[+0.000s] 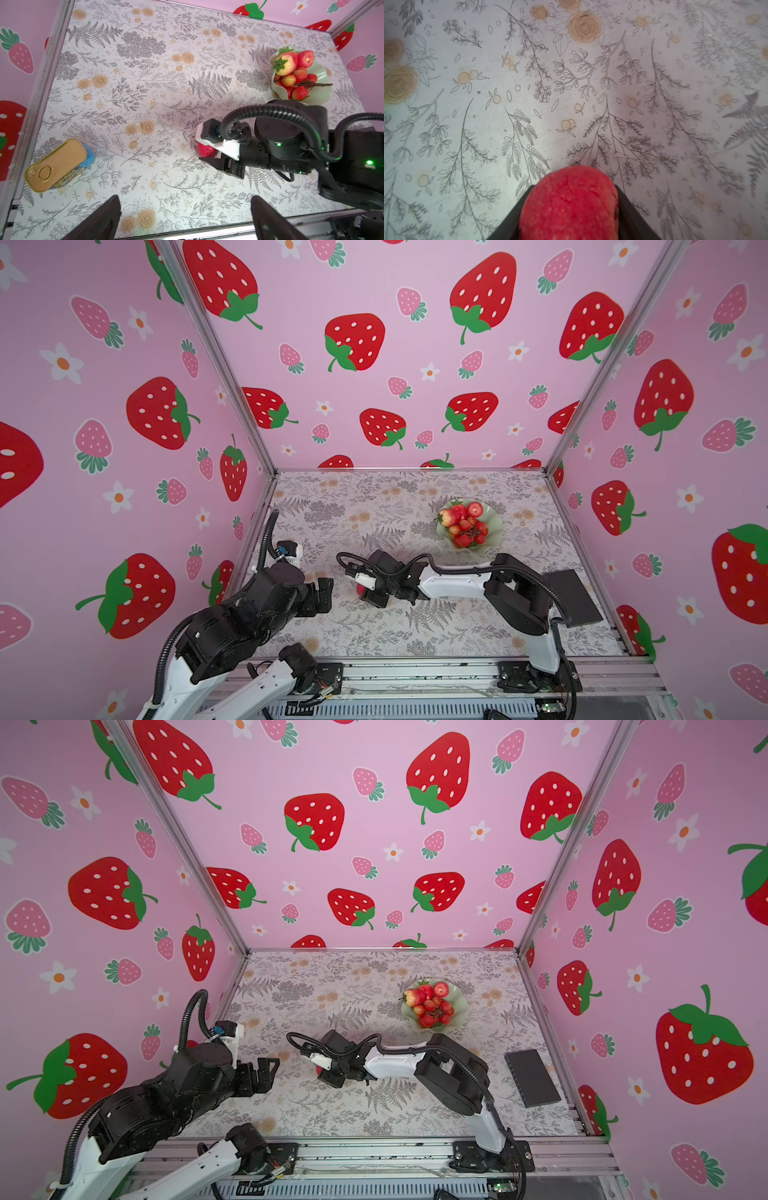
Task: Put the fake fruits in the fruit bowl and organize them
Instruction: 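Carry the small red fruit with the right gripper into the bowl and release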
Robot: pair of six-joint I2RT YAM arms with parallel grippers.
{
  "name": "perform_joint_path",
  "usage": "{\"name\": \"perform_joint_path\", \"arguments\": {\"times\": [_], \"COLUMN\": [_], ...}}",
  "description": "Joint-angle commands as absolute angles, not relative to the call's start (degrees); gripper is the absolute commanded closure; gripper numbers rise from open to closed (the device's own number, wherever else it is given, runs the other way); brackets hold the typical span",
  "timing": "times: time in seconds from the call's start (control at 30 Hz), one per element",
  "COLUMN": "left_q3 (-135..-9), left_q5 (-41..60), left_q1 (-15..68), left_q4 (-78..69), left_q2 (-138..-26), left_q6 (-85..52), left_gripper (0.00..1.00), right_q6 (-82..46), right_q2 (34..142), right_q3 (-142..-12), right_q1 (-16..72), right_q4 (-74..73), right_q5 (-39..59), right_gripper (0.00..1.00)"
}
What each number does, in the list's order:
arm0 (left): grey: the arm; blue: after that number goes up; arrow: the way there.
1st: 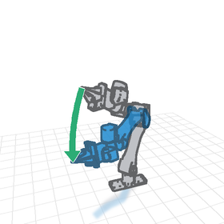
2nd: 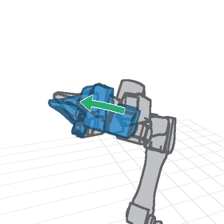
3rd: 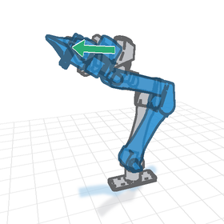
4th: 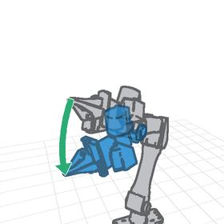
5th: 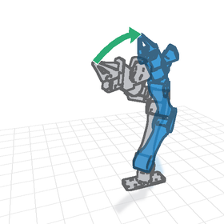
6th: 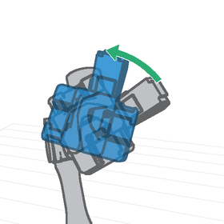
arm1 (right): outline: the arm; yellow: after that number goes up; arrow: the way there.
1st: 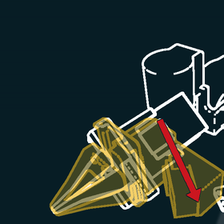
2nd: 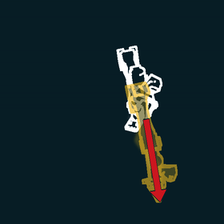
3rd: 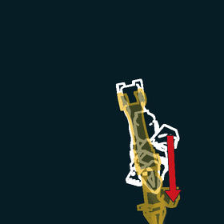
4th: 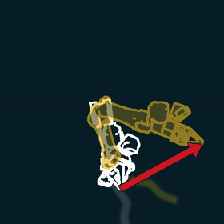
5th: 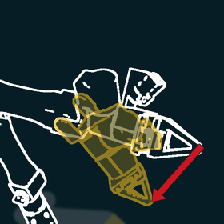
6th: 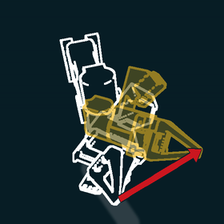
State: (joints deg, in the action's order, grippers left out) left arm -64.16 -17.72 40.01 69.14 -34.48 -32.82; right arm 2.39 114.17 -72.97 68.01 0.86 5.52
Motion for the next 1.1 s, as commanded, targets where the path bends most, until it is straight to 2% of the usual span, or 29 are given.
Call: {"name": "perform_joint_path", "arguments": {"times": [0.0,0.13,0.3,0.43,0.6,0.77,1.07], "left_q3": [-60.9,-55.05,-57.7,-64.1,-69.31,-69.4,-66.82], "left_q5": [-12.37,-0.39,10.14,11.3,11.86,13.26,13.7], "left_q1": [39.82,39.9,40.08,40.35,40.55,40.61,40.78], "left_q4": [59.5,44.75,28.66,24.66,24.49,24.18,23.5], "left_q2": [-32.89,-37.12,-52.79,-64.37,-73.39,-74.82,-72.49], "left_q6": [-25.53,-17.07,-10.71,-7.02,-6.45,-7.12,-8.18], "left_gripper": [0.01,0.01,0.01,0.01,0.01,0.01,0.01], "right_q6": [1.85,-0.08,-3.19,-7.02,-9.32,-10.72,-10.9], "right_q2": [107.44,99.25,90.3,86.77,88.68,91.18,98.0], "right_q3": [-70.87,-68.23,-64.94,-64.94,-65.65,-64.48,-64.85], "right_q1": [63.68,55.98,46.72,38.31,28.83,22.84,19.2], "right_q4": [-0.44,-0.09,0.39,5.4,10.95,10.66,8.33], "right_q5": [4.0,2.29,-7.05,-15.06,-22.65,-19.49,-16.47], "right_gripper": [0.44,0.46,0.46,0.46,0.46,0.47,0.47]}}
